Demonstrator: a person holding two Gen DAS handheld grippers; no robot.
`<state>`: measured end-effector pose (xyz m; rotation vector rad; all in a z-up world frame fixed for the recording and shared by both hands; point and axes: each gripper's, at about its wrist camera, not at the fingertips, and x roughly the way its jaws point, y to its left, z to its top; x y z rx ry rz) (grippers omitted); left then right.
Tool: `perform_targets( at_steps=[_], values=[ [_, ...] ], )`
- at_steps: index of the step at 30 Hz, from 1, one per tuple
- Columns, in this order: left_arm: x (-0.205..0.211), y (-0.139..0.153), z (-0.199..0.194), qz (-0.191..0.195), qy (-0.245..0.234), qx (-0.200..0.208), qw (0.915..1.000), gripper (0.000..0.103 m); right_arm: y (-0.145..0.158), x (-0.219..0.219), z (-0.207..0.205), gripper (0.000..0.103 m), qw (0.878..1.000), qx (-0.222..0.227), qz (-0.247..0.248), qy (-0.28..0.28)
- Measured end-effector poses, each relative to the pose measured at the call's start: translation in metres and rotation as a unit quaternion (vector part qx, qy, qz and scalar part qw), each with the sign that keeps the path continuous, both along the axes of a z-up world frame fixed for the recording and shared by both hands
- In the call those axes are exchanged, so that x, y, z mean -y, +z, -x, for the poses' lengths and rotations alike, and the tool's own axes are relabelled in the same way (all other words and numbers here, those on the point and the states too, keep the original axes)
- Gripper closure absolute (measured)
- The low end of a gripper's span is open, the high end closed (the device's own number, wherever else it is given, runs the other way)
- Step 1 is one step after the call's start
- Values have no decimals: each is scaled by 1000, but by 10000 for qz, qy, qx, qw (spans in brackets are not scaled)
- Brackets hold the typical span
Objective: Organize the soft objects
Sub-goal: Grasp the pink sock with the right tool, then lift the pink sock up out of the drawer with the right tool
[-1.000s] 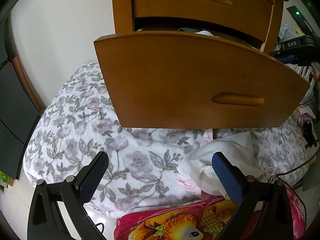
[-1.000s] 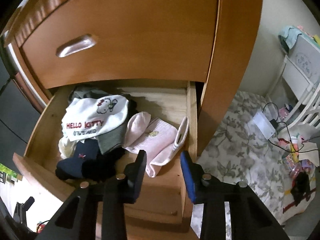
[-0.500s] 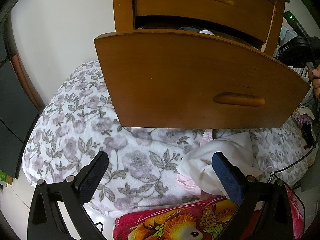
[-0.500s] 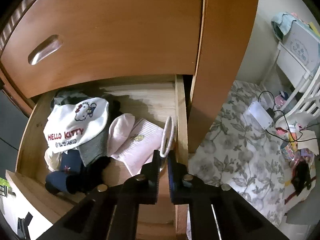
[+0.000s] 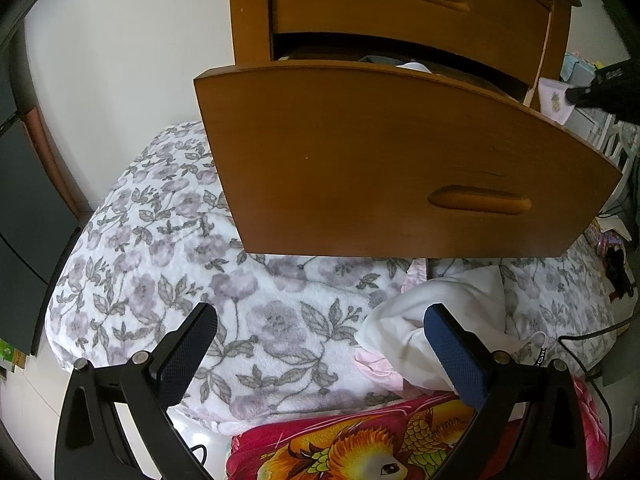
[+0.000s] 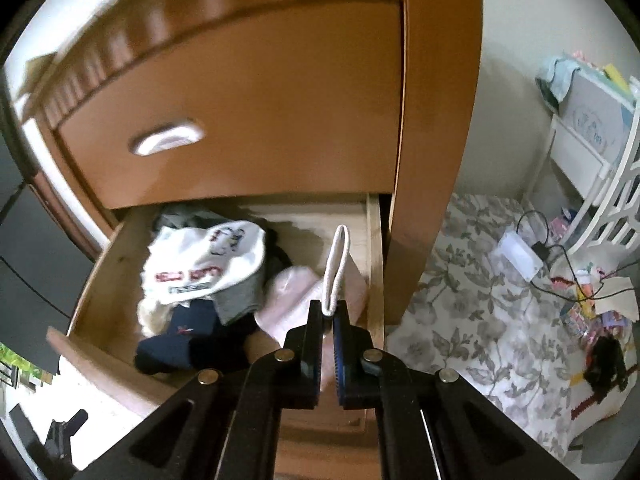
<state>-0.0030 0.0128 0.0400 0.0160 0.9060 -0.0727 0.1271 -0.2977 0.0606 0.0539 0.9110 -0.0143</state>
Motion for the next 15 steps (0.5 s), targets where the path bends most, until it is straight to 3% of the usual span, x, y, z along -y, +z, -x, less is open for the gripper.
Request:
perform_targets(
  at_steps=[15],
  values=[
    [2,2,1,-106,15,70,9999,0,70,-22,65,98,9945,947,-78,446]
  ],
)
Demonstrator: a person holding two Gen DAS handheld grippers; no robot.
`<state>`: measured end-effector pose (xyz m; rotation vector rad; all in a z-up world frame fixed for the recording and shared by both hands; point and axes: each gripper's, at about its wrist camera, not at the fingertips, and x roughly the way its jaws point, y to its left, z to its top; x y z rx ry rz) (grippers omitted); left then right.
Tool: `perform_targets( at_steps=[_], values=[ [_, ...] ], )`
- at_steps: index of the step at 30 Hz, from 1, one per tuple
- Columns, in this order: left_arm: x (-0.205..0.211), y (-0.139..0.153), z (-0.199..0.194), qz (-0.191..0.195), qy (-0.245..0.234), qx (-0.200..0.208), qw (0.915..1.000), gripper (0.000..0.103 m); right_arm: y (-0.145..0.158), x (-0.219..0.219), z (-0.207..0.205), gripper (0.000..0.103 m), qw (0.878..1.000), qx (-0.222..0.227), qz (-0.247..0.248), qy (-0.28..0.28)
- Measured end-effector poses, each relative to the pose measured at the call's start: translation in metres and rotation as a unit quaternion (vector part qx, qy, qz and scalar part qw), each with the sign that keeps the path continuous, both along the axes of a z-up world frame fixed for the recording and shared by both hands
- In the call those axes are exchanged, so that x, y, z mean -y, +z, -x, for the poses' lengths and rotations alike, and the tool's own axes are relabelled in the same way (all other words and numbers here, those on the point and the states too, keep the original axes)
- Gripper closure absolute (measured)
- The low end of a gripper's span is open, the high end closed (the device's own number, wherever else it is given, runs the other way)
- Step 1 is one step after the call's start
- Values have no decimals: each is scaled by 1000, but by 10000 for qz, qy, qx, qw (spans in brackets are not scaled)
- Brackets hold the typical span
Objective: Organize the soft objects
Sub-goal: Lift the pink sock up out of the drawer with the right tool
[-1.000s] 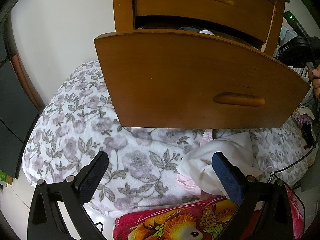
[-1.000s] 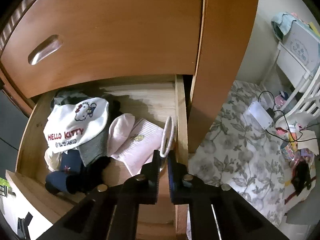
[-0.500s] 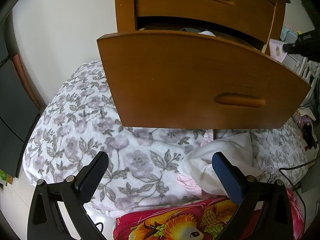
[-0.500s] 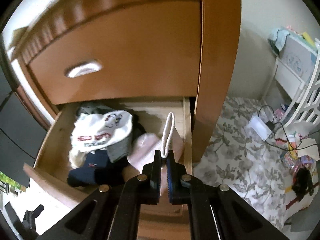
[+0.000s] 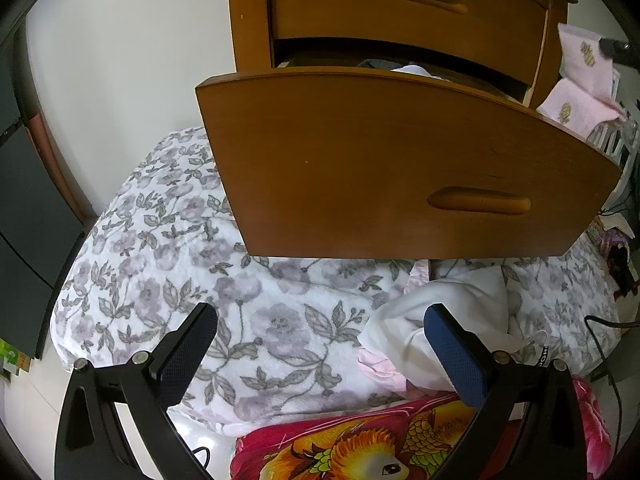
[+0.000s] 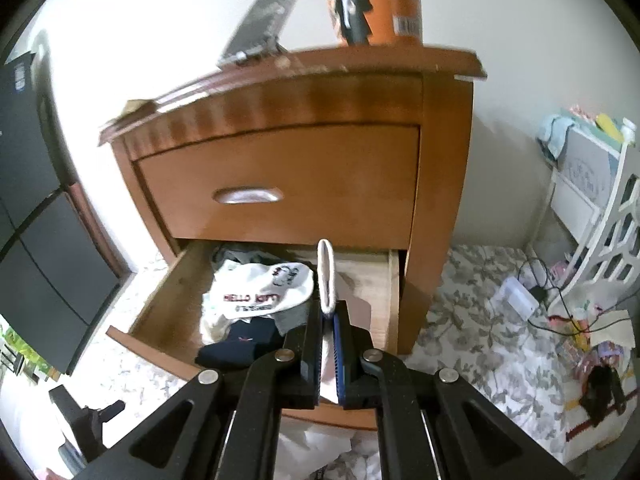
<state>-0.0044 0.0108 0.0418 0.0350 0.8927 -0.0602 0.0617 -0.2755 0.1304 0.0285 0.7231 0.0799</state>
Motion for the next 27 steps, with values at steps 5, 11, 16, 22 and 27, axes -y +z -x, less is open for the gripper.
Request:
perform_targets(
  at_steps=[5,11,16,22,27],
  values=[
    [0,0,0,-14,11,3,10000,0,16,-2,20,98,9996,254,-78,99],
    [0,0,1,-45,18,15,10000,0,39,-9,45,98,9979,601,-75,245],
    [0,1,1,-59,18,25,10000,0,58,-15,66,98,9953,889,-92,366],
    [0,2,1,-112,20,56,9999,0,80,-27,91,98,9900,1232,-15,680],
    [1,3,3,-135,28,93,9999,0,92,-42,109,98,9850,1405,89,1001]
  ],
)
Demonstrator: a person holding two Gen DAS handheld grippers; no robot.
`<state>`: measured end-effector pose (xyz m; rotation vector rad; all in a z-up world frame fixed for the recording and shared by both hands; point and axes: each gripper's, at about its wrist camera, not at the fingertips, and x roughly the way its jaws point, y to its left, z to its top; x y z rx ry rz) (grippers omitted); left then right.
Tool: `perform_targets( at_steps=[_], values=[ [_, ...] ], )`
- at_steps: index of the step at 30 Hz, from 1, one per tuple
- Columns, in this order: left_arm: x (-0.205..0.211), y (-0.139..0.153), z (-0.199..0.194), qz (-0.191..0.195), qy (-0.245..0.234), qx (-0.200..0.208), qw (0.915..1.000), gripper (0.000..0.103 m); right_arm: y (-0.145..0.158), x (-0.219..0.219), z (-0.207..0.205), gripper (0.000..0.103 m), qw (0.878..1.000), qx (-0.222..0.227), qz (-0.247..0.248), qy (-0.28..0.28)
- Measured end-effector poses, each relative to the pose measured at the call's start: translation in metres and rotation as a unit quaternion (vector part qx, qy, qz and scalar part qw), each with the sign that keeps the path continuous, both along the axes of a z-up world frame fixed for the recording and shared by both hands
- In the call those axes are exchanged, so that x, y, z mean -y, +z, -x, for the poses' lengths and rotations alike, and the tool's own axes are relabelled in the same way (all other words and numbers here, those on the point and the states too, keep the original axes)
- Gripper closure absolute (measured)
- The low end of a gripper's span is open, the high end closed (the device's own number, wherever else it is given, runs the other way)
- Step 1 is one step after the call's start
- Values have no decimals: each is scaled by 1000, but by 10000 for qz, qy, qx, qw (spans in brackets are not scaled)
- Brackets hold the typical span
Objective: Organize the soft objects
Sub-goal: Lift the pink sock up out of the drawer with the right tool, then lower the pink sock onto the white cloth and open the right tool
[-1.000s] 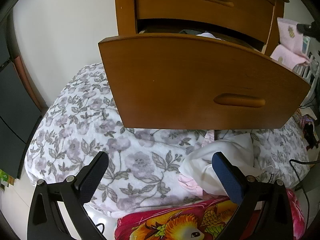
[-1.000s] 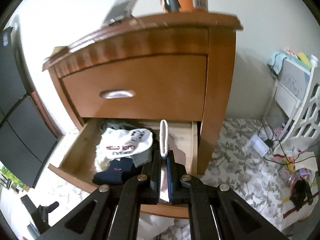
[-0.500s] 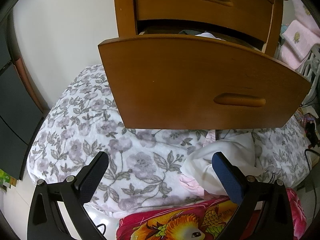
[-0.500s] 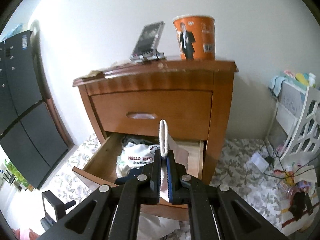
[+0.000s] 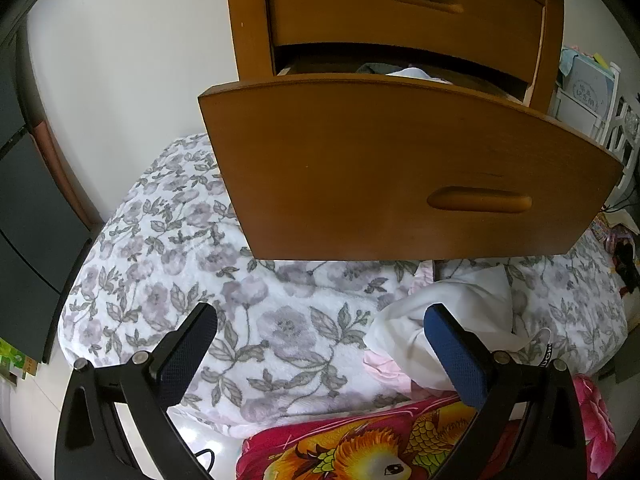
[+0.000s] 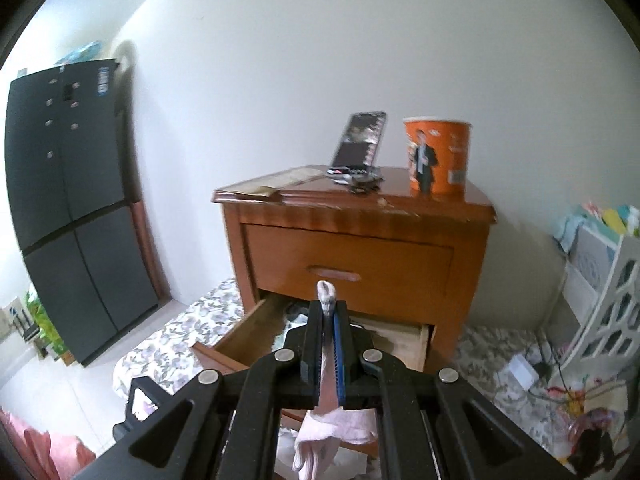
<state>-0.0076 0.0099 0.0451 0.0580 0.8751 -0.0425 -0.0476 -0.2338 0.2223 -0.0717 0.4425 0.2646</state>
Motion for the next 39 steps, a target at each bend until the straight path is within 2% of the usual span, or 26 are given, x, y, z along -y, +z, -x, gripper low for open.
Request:
perform_targets(
  at_steps=[5,13,19,30,34,39],
  values=[
    [0,1,1,-18,3,33,10000,0,4,-14,14,98,9996,62,120,247],
    [-1,1,2,-14,14,64,10000,0,-12,-29,17,98,9979,-243,264,538],
    [-1,2,2,-5,19,69,10000,0,-38,-42,11,98,9942,-696,361,742],
    [0,3,0,12,23,57,10000,0,-73,-61,-11,98,9877,-1181,437,923],
    [0,2,0,32,29,45,10000,0,-99,-76,-25,98,9811,-1517,609,1038],
    [0,2,0,63,37,35,10000,0,-137,-84,-39,98,9734,-1889,945,885]
  ],
)
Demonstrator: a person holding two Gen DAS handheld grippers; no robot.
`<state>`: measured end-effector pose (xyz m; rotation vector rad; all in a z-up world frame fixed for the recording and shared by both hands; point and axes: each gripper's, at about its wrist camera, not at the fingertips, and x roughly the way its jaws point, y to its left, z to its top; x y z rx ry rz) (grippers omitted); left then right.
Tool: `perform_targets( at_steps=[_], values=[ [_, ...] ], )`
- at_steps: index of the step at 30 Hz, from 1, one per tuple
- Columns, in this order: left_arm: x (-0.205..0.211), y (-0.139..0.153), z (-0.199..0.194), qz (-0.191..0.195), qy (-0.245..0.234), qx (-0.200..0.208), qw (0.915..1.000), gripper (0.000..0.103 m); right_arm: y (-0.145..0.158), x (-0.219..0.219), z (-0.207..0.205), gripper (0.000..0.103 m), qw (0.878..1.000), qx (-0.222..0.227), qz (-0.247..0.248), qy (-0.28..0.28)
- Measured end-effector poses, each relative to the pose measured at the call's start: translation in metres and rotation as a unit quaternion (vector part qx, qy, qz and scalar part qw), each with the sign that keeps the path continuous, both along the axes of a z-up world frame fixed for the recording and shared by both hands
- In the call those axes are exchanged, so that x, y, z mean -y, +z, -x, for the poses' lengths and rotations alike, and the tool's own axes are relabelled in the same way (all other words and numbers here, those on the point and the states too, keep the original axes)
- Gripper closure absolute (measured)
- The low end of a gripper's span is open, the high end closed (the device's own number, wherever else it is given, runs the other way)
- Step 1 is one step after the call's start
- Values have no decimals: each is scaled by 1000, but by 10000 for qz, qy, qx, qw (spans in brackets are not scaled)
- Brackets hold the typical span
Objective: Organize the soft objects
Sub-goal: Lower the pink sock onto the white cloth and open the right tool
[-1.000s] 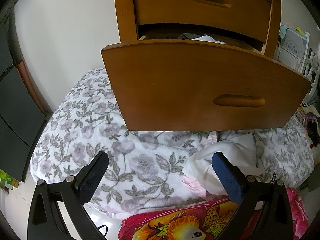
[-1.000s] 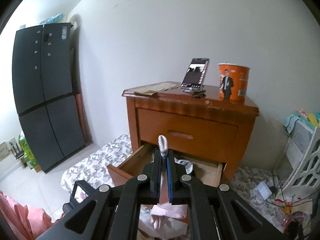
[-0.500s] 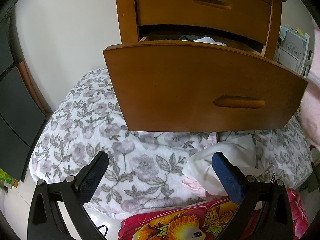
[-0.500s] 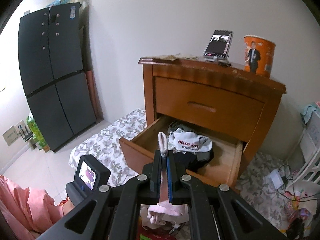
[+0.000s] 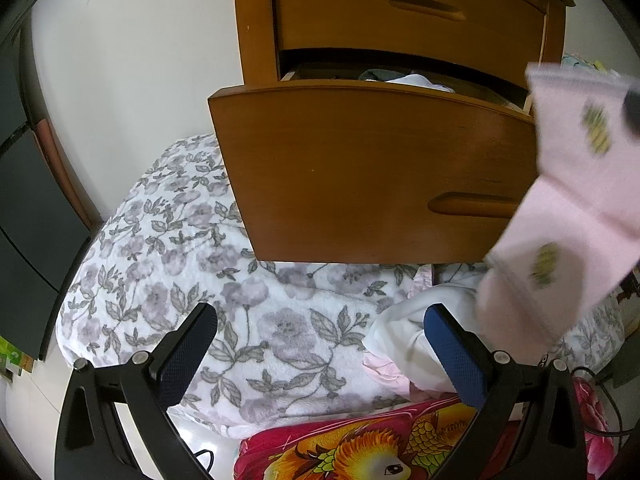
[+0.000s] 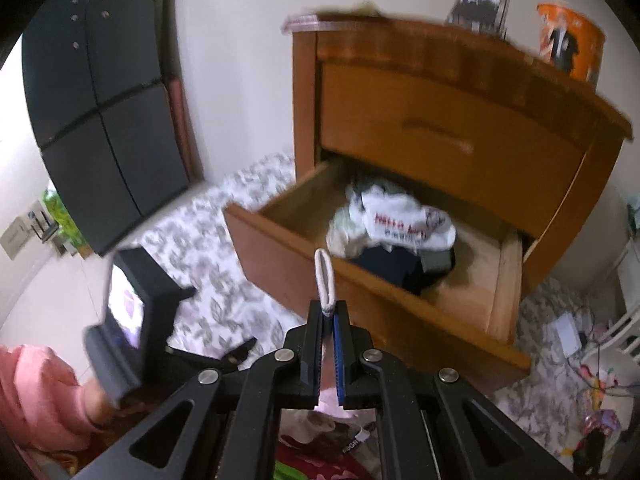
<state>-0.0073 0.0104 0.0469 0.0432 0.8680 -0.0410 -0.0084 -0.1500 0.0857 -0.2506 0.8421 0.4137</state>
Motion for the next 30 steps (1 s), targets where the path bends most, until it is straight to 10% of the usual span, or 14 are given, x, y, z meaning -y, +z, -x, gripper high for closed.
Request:
perform_targets(
  at_steps=[14,27,30],
  values=[
    [-2,-2,0,59,13,-28,10000,0,-92,4,-28,96,9924,-1167,243,-298],
    [-2,-3,0,67,15,-36,10000,0,-104,2,-29,94,9887,-1446,174,-362],
    [-1,-3,0,67,13,-38,10000,0,-104,4,-30,74,9877,-1502,118,-406]
  ],
)
